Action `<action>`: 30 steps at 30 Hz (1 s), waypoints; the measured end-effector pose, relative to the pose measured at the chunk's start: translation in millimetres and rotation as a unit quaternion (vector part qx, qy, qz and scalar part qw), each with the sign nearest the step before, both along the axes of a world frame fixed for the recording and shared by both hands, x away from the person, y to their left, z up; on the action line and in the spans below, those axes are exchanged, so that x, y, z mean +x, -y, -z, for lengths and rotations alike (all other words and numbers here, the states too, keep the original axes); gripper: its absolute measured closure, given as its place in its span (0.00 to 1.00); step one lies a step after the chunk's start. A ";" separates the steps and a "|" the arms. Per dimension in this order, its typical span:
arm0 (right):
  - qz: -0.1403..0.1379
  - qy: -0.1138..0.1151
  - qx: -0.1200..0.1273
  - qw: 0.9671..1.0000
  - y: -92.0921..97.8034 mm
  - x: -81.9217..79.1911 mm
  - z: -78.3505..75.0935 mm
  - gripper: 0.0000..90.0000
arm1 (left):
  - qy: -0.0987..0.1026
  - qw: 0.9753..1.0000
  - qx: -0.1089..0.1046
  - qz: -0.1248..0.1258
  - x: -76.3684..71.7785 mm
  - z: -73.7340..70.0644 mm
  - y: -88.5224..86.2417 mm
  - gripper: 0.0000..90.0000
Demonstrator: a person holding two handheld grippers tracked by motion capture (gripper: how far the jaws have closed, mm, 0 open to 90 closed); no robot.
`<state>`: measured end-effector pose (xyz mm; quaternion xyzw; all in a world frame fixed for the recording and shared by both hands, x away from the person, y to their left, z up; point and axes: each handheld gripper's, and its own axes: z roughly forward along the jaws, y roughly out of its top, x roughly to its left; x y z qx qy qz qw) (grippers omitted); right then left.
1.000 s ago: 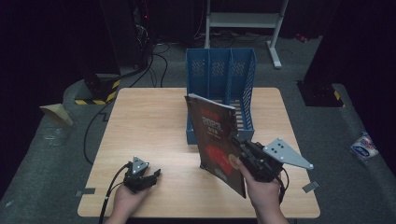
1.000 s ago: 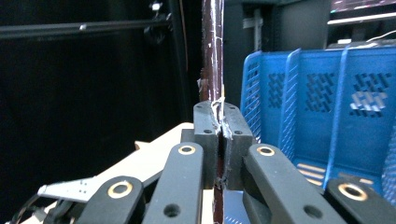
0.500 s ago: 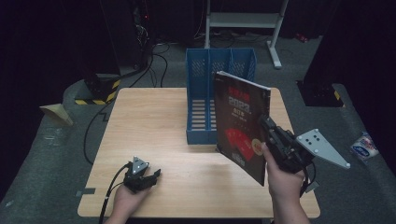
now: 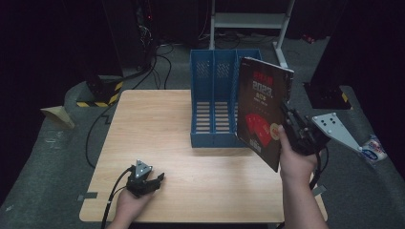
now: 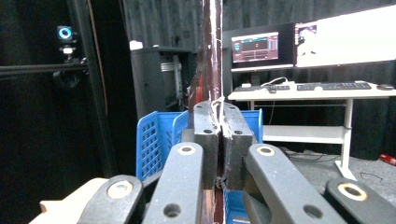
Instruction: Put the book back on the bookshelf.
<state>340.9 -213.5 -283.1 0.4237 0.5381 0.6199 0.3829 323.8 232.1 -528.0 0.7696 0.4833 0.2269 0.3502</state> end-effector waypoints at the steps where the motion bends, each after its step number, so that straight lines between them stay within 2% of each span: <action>1: 0.005 -0.001 -0.002 1.000 -0.3 2.9 -1.1 0.97 | 0.000 1.000 0.000 0.000 0.0 0.0 0.0 0.45; 10: 0.030 0.005 -0.005 1.000 -4.0 30.5 -11.6 0.97 | 0.001 1.000 0.002 0.003 0.0 -0.1 -0.3 0.45; 15: 0.044 -0.002 -0.010 0.999 -6.8 47.9 -13.8 0.97 | 0.001 1.000 0.003 0.004 -0.2 -0.1 -0.2 0.45; 23: 0.060 -0.018 -0.020 0.998 -18.4 81.7 -6.6 0.97 | 0.002 1.000 0.004 0.005 -0.2 -0.2 -0.4 0.45; 30: 0.073 -0.023 -0.028 0.997 -32.0 111.5 4.0 0.97 | 0.001 1.000 0.004 0.006 -0.4 -0.2 -0.3 0.45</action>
